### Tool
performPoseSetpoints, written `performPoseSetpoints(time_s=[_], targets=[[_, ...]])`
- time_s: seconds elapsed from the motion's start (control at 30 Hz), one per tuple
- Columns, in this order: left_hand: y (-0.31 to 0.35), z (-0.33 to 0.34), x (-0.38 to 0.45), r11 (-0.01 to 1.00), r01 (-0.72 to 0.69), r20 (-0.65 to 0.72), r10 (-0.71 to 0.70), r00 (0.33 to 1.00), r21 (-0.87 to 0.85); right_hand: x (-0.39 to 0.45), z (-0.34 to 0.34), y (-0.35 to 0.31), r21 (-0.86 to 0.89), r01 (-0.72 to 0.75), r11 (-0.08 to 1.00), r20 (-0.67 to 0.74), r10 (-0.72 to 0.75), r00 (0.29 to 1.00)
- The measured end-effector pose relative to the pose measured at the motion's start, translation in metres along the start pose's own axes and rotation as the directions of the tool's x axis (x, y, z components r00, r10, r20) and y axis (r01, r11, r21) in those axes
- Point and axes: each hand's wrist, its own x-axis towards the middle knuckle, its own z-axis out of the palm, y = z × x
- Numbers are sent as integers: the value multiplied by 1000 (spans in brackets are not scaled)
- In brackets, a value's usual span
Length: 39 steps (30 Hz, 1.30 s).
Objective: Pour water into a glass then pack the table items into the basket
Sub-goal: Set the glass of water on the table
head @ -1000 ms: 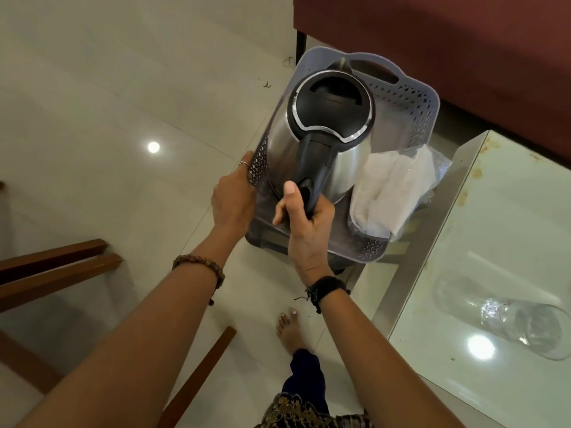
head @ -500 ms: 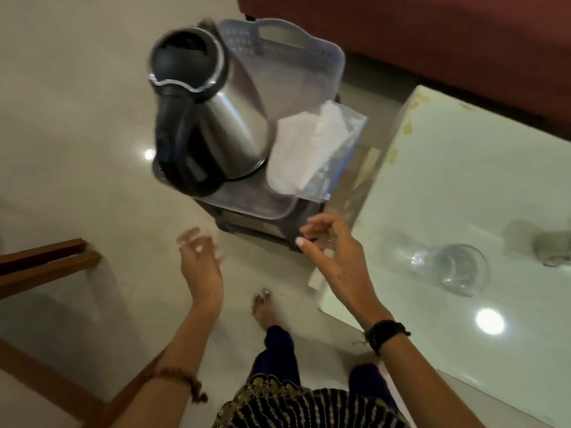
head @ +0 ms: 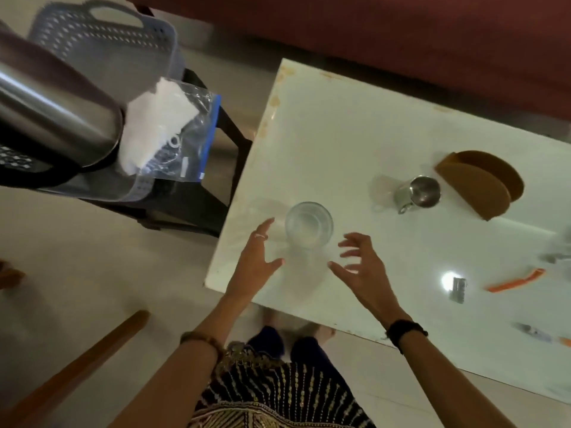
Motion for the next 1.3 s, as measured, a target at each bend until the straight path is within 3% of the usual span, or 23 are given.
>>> performPoseSetpoints(time_s=[0.17, 0.27, 0.4, 0.47, 0.7, 1.0, 1.3], targets=[[4, 13, 29, 996, -90, 79, 92, 993, -24, 38, 20, 4, 20, 53, 998, 158, -55, 986], [3, 22, 41, 992, -117, 118, 121, 986, -44, 51, 25, 1, 37, 84, 996, 154, -89, 984], [1, 26, 49, 994, -99, 43, 100, 994, -37, 58, 29, 2, 35, 123, 992, 150, -127, 980], [-1, 27, 49, 984, -174, 29, 175, 984, -48, 59, 30, 4, 38, 145, 989, 125, -148, 981], [19, 26, 41, 953, -254, 61, 247, 967, 163, 47, 16, 5, 27, 163, 986, 89, -164, 982], [88, 97, 16, 879, -391, 155, 361, 920, 274, 1, -87, 12, -9, 195, 981, -29, -195, 980], [174, 234, 4, 847, -467, 236, 414, 879, 256, -38, -245, 47, -46, 203, 978, -62, -206, 977]])
